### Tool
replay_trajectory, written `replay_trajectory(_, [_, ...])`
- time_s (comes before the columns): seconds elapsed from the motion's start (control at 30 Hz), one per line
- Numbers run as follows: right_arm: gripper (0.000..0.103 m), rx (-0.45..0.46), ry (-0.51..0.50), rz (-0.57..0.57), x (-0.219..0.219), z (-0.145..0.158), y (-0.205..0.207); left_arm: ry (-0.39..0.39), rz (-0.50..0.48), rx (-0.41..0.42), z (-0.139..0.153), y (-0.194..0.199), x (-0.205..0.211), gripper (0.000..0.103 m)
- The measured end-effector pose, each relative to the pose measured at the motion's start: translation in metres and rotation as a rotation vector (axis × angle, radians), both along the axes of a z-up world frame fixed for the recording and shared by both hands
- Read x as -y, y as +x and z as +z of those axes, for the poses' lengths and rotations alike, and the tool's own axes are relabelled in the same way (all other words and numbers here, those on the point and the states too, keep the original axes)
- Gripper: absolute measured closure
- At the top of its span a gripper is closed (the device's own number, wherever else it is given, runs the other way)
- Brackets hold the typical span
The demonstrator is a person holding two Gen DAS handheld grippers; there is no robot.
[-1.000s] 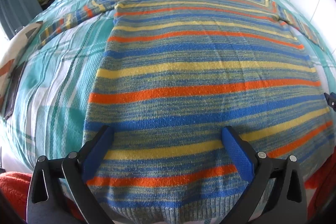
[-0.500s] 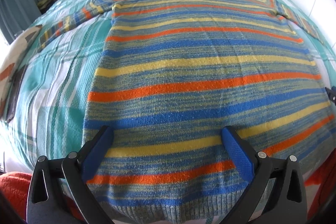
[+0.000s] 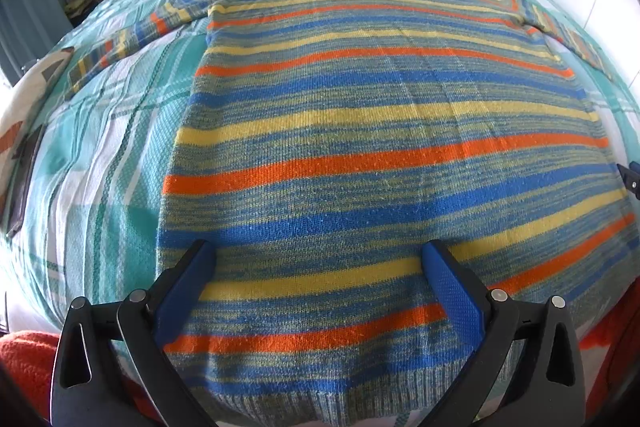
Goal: Fold small clothes
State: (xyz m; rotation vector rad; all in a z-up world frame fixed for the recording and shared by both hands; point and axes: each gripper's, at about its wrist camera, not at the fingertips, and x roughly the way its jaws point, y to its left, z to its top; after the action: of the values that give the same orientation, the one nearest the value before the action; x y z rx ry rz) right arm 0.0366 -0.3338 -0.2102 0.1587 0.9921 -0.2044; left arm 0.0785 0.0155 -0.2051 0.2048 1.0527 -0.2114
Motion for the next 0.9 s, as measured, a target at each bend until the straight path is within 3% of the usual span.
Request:
replay_trajectory(0.2, [0.001,-0.004,0.005,0.001,-0.001,0.001,-0.001,-0.027,-0.006,-0.001,0.012,-0.001,-0.001,0.001])
replay_trajectory(0.3, [0.003,0.001,0.056,-0.009,0.006,0.013,-0.004,-0.124,-0.035,0.097,0.036,-0.011,-0.003,0.001])
replay_trajectory(0.33, [0.004,0.047,0.114,-0.026,0.014,0.023,-0.01,-0.133,-0.036,0.125,0.041,-0.013,-0.004,0.001])
replay_trajectory(0.43, [0.004,0.203,0.256,-0.105,0.055,0.05,-0.019,-0.13,-0.038,0.207,0.053,-0.019,-0.003,0.001])
replay_trajectory(0.5, [0.004,0.258,0.313,-0.154,0.093,0.062,-0.013,-0.126,-0.036,0.224,0.054,-0.019,-0.003,0.001])
replay_trajectory(0.57, [0.015,0.279,0.355,-0.239,0.145,0.071,0.003,-0.128,-0.035,0.215,0.052,-0.017,-0.002,0.001])
replay_trajectory(0.67, [0.039,0.245,0.415,-0.316,0.212,0.073,0.035,-0.114,-0.037,0.202,0.047,-0.014,0.0,0.001])
replay_trajectory(0.77, [0.041,0.177,0.497,-0.361,0.256,0.061,0.069,-0.089,-0.044,0.208,0.045,-0.014,0.001,0.001])
replay_trajectory(0.9, [0.04,0.127,0.593,-0.401,0.271,0.037,0.095,-0.071,-0.051,0.188,0.04,-0.013,0.002,0.001])
